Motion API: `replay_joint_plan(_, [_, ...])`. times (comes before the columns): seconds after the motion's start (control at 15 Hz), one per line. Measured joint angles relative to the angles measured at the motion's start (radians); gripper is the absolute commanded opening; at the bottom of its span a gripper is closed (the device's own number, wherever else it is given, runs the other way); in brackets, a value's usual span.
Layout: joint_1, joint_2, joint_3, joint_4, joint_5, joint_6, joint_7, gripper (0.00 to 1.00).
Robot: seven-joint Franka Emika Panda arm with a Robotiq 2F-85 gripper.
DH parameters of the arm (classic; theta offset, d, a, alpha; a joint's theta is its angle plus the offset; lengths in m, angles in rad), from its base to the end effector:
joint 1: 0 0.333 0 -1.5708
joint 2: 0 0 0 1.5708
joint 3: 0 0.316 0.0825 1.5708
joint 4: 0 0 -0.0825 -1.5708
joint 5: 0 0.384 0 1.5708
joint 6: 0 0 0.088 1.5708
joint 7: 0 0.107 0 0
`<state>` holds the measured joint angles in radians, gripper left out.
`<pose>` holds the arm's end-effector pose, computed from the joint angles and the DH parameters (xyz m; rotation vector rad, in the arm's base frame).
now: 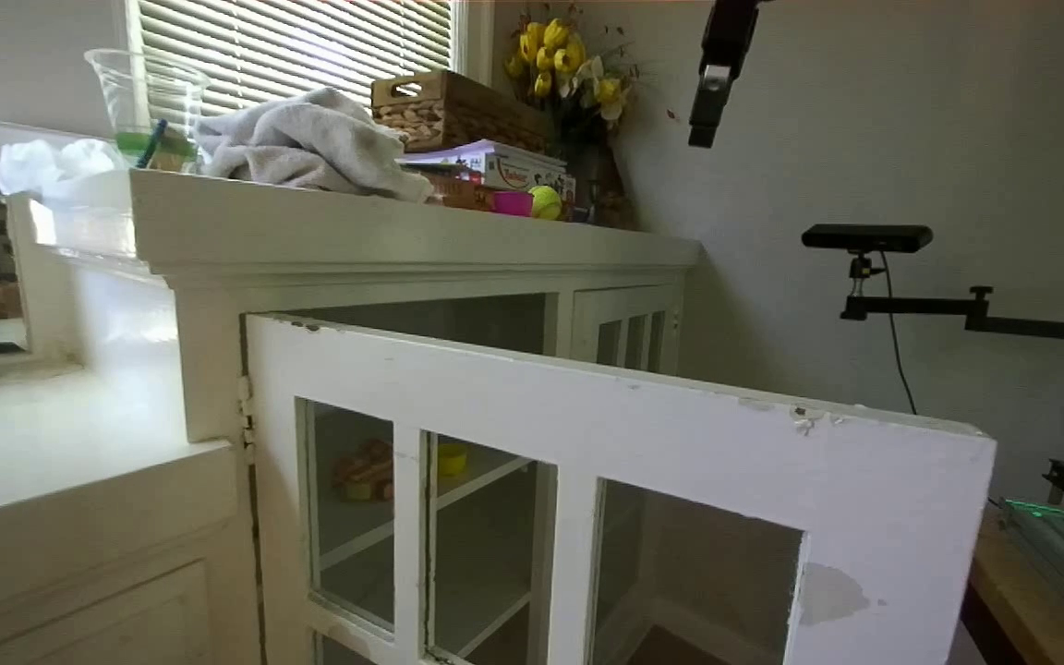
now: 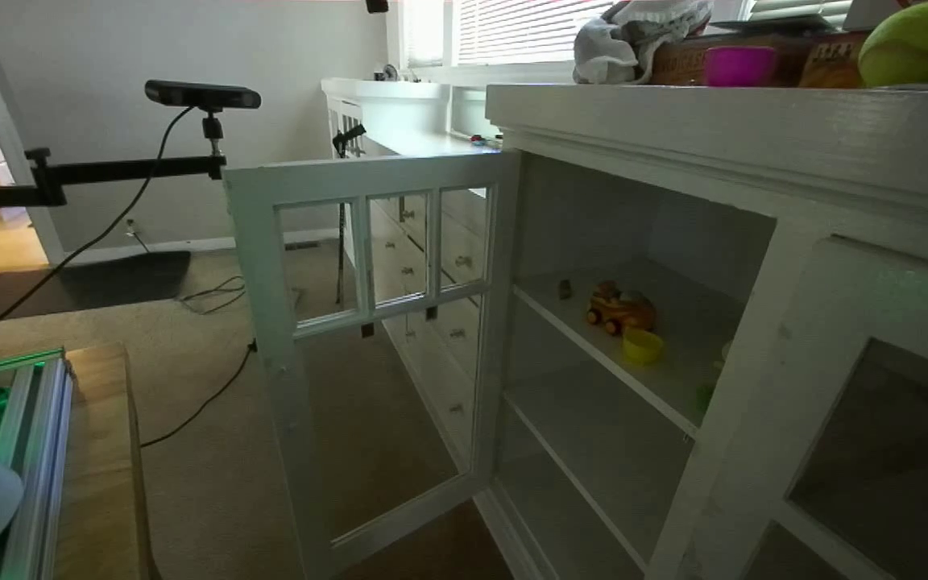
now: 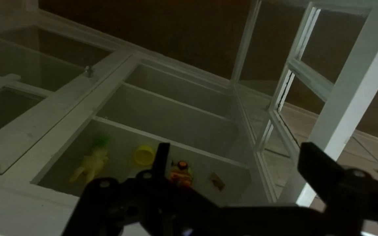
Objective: Remove the yellow bowl from the cabinet
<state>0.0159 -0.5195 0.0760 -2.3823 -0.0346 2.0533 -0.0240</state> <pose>0.4113 0.0393 0.5278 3.0578 0.1877 0.2934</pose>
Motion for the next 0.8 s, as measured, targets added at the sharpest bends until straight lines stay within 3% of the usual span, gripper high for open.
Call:
replay_joint_plan(0.4, [-0.037,0.086,-0.002,-0.085,-0.026,0.29,0.063,1.0])
replay_joint_plan(0.8, [-0.138,0.221,0.011,-0.141,-0.209,0.567,0.225,1.0])
